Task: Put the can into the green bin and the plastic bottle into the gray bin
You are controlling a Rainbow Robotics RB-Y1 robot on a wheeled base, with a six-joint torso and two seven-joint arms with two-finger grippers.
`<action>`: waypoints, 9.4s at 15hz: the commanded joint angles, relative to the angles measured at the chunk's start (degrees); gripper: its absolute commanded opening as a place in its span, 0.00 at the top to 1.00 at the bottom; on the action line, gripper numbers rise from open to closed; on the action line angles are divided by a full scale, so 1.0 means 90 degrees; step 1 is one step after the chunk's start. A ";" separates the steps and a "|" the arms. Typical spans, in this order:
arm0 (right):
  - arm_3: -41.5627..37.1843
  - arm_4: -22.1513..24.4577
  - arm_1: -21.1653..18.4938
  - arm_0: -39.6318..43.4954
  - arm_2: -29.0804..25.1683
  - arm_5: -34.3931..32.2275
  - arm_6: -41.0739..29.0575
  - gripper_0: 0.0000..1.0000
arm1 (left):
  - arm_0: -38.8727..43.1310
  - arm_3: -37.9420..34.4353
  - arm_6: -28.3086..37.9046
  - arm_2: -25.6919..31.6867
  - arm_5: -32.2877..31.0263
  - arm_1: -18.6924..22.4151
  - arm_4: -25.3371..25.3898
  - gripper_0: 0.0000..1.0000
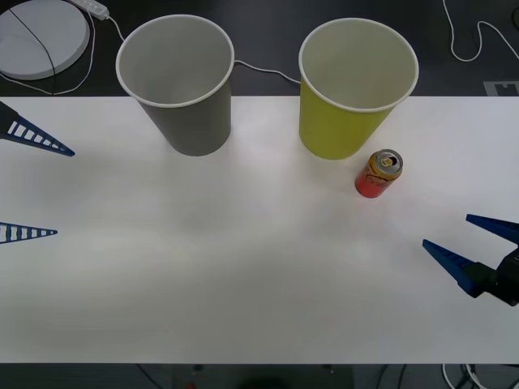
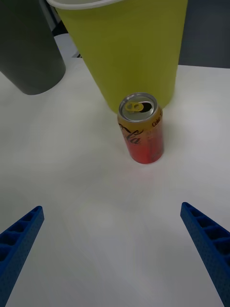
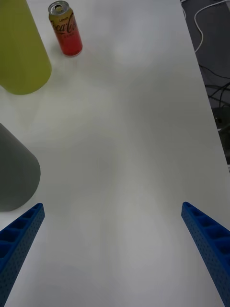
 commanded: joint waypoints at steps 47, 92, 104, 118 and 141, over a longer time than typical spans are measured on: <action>0.5363 0.3388 0.1944 -0.7640 0.9025 0.7236 -0.4202 0.00 | 0.0000 0.0000 0.0000 0.0000 0.0000 0.0000 -0.0001 0.00; 0.0841 0.4277 0.0303 -0.3969 0.0637 -0.2842 -0.4817 1.00 | 0.0000 0.0000 0.0000 0.0000 0.0000 0.0000 -0.0001 0.00; 0.0470 0.4609 0.0450 -0.4945 -0.1727 -0.7002 -0.6331 1.00 | 0.0000 0.0000 0.0000 0.0000 0.0000 0.0000 -0.0001 0.00; 0.1847 0.5517 -0.0019 -0.8900 0.0490 -0.8545 -0.6331 1.00 | 0.0000 0.0000 0.0000 0.0000 0.0000 0.0000 -0.0001 0.00; 0.3966 0.7871 0.2374 -1.1957 0.2902 -0.8643 -0.5550 0.00 | 0.0000 0.0000 0.0000 0.0000 0.0000 0.0000 -0.0001 0.00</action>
